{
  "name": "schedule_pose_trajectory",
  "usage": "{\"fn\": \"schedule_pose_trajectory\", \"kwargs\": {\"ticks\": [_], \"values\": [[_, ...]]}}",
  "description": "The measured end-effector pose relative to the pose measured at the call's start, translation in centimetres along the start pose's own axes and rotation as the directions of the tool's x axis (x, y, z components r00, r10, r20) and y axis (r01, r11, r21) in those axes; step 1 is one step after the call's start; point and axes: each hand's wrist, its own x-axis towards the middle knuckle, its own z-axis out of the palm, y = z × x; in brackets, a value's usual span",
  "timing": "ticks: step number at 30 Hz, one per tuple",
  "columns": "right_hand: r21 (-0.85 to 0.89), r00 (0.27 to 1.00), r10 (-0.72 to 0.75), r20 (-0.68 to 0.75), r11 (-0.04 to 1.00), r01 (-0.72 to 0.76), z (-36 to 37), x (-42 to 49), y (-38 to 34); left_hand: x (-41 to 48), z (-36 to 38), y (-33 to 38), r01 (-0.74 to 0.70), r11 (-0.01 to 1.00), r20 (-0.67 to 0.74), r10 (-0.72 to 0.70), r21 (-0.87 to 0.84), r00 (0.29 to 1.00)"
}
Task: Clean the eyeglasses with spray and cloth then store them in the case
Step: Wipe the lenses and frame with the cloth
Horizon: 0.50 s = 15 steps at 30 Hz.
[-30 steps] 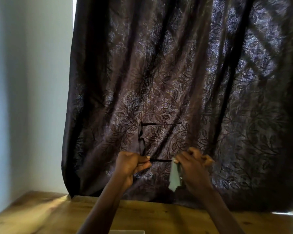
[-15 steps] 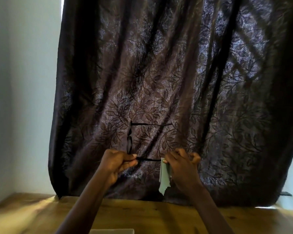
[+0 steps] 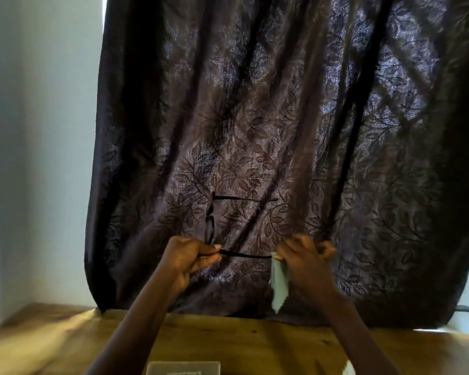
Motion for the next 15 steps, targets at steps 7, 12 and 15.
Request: {"fn": "schedule_pose_trajectory", "kwargs": {"ticks": [7,12,15], "values": [[0.190,0.982,0.055,0.178,0.978,-0.089,-1.2,1.1,-1.7,-0.1,1.7,-0.7,-0.009,1.000,0.004,0.009,-0.001,1.000],[0.193,0.983,0.028,0.180,0.979,-0.063,-1.2,1.5,-6.3,-0.7,3.3,-1.5,-0.013,1.000,0.019,0.013,-0.005,1.000],[0.148,0.978,-0.017,0.208,0.989,-0.014,-1.1,1.2,-4.9,-0.4,2.1,-1.1,0.002,1.000,0.007,-0.002,0.002,1.000]]}}
